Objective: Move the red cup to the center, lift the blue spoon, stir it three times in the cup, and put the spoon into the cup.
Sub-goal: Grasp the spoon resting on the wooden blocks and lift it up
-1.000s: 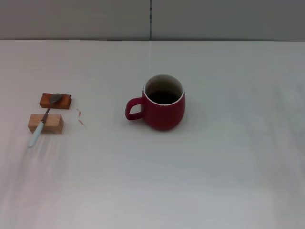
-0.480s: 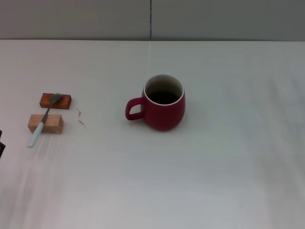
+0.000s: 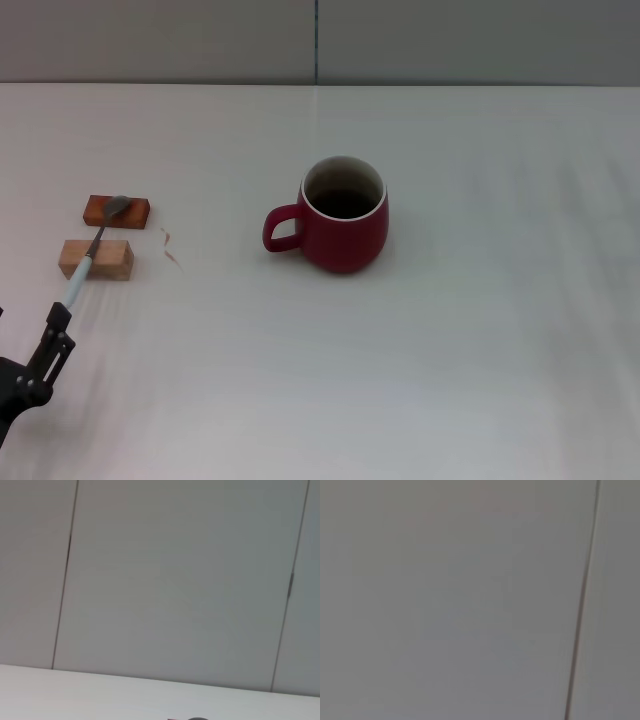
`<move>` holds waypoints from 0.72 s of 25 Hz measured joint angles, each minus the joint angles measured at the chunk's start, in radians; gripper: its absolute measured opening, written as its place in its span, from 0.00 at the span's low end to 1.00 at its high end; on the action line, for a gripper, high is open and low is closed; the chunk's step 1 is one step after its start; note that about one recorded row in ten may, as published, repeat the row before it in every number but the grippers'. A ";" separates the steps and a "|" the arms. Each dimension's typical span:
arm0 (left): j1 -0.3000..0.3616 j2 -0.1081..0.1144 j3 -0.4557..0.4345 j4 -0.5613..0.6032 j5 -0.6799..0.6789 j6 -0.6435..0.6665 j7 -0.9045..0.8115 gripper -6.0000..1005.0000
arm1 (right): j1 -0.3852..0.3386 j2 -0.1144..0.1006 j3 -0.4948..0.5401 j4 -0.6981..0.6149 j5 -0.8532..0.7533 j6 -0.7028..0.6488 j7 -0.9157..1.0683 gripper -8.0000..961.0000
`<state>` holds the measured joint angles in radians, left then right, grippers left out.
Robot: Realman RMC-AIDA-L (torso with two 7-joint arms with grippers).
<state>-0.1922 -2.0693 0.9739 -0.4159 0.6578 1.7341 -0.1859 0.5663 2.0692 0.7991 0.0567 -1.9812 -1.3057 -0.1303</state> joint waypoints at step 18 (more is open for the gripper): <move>-0.062 0.003 0.002 -0.001 0.013 -0.109 0.000 0.79 | -0.003 0.000 -0.004 0.000 0.001 -0.006 0.000 0.72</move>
<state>-0.2540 -2.0662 0.9756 -0.4173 0.6704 1.6248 -0.1863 0.5631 2.0693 0.7949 0.0567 -1.9803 -1.3115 -0.1304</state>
